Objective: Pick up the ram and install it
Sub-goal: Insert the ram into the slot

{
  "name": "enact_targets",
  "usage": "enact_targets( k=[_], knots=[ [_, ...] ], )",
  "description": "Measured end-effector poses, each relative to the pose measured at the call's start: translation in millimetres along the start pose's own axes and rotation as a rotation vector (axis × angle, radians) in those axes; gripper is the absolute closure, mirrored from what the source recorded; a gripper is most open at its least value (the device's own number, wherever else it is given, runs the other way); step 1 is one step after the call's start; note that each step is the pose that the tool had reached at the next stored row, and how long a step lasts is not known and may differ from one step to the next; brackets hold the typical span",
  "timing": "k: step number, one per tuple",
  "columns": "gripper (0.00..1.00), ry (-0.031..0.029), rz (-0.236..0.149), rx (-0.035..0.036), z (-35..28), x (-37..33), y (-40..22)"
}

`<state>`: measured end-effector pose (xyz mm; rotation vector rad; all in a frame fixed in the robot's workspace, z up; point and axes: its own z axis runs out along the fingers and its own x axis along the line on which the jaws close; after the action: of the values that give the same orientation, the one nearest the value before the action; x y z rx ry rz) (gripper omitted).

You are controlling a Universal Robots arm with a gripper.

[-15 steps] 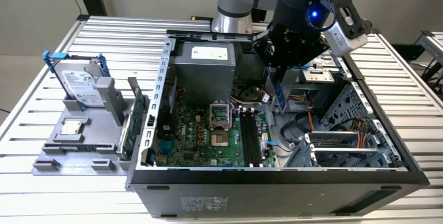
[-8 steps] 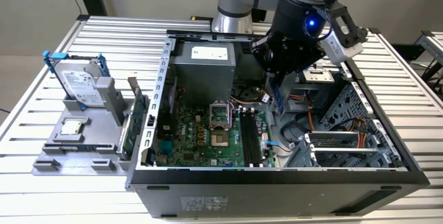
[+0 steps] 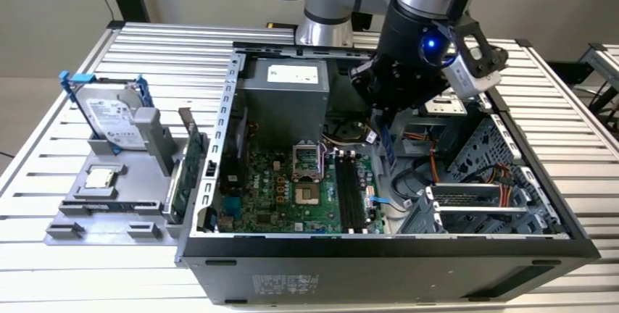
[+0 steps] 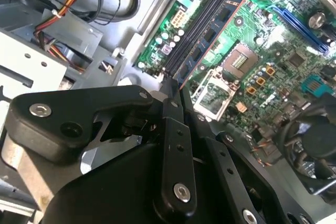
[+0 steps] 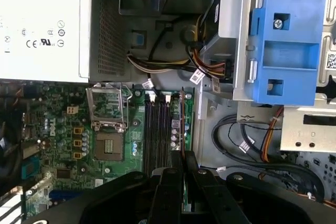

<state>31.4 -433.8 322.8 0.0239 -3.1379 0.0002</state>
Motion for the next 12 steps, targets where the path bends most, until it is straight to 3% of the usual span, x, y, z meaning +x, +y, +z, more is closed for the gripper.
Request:
enact_targets(
  k=[6,12],
  knots=[
    [1.0,-0.0085,0.017,0.0003,10.0,0.0,0.0],
    [1.0,-0.0094,0.06,0.0004,20.9,1.3,0.0]
  ],
)
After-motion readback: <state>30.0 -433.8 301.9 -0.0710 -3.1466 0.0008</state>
